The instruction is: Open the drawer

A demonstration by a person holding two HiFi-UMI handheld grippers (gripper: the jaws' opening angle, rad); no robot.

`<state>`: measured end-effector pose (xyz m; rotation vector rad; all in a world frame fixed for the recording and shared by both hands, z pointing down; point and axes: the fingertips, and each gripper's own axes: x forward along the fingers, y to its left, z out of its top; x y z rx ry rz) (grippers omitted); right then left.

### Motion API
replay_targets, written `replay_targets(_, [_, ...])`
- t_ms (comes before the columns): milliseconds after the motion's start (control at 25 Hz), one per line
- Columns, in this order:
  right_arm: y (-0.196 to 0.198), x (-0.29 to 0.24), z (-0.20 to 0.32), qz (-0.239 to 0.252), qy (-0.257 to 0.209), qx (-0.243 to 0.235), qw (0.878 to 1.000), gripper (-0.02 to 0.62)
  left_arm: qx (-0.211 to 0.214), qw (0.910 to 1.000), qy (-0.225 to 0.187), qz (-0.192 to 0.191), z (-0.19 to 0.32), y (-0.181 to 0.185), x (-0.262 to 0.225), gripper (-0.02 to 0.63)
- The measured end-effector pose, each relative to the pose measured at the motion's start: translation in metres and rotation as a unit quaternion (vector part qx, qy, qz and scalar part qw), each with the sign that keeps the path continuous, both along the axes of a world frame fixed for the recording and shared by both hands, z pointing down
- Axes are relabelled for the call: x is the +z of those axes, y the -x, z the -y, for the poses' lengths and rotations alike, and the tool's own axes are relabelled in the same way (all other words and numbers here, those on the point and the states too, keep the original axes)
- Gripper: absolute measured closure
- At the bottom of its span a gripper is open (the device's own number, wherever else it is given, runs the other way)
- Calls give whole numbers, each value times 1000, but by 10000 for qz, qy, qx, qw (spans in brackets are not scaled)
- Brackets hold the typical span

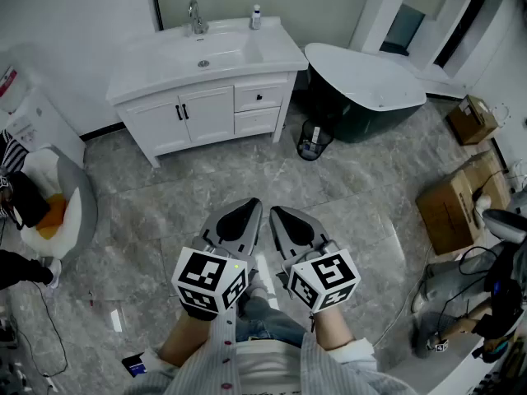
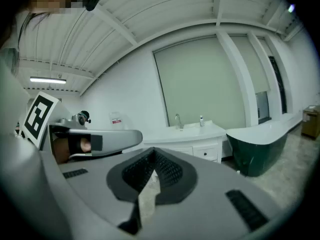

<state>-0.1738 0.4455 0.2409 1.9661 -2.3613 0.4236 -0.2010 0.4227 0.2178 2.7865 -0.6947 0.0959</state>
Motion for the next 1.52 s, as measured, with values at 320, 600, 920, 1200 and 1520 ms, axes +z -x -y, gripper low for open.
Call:
replay_targets(320, [-13,-3,3,57,-9,-91,9999,588,-246,9997,26,49,4,-8,-1,589])
replay_targets(600, [-22,5,0,80,-7,-278,9996,588,-502,9987,17,68,1,-13,8,589])
replay_targets(920, [-37,16,2,172,89,-245,9995,588,-438,9990,73,57,3,-30,14,589])
replay_targets(1200, [-55,32,36,169,193,-74,9996,588,-263,9996,55,70,38,-51,22,589])
replay_targets(1520, [-77,34,105,246,266,167,9992,588,-37,9999,56,152,110,-72,21,589])
